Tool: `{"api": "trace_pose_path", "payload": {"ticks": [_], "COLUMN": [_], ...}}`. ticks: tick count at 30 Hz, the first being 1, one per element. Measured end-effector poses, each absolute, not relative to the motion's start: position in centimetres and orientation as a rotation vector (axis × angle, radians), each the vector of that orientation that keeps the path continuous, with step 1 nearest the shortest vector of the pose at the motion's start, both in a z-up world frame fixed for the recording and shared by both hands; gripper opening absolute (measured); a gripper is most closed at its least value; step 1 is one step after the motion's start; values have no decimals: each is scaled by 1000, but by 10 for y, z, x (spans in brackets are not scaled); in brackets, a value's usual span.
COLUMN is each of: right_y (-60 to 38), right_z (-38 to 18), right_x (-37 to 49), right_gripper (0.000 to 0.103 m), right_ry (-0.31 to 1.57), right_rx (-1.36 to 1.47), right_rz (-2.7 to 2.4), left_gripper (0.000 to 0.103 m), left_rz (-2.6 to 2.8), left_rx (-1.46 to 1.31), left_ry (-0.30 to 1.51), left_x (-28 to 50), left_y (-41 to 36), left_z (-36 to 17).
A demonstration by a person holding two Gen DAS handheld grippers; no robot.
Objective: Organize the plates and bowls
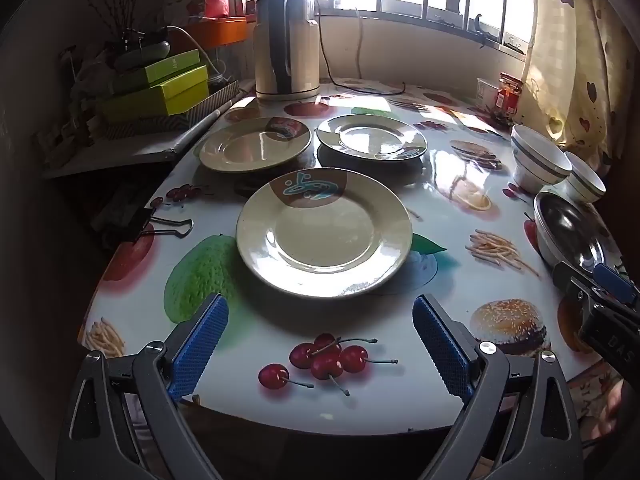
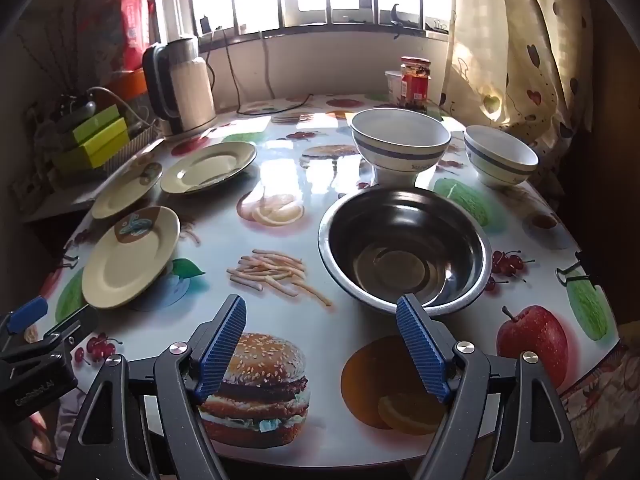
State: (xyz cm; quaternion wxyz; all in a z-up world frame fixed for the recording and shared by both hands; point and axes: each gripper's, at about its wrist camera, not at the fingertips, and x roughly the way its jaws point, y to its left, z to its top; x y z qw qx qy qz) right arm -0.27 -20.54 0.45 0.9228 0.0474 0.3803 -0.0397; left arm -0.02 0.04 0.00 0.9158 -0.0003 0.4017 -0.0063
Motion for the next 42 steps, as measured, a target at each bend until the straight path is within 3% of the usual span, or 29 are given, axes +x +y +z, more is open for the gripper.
{"api": "trace_pose_path", "payload": {"ticks": [42], "right_y": [-214], "right_z": [17], "right_x": [-10], "right_gripper": [79], "right_ry": [709], "right_rx": [61], "right_rz": [-115], "left_gripper": [94], "left_rz": [-12], "left_rx": [55], "left_ry": [786], "left_x": [0], "left_y": [-17], "left_z": [14]}}
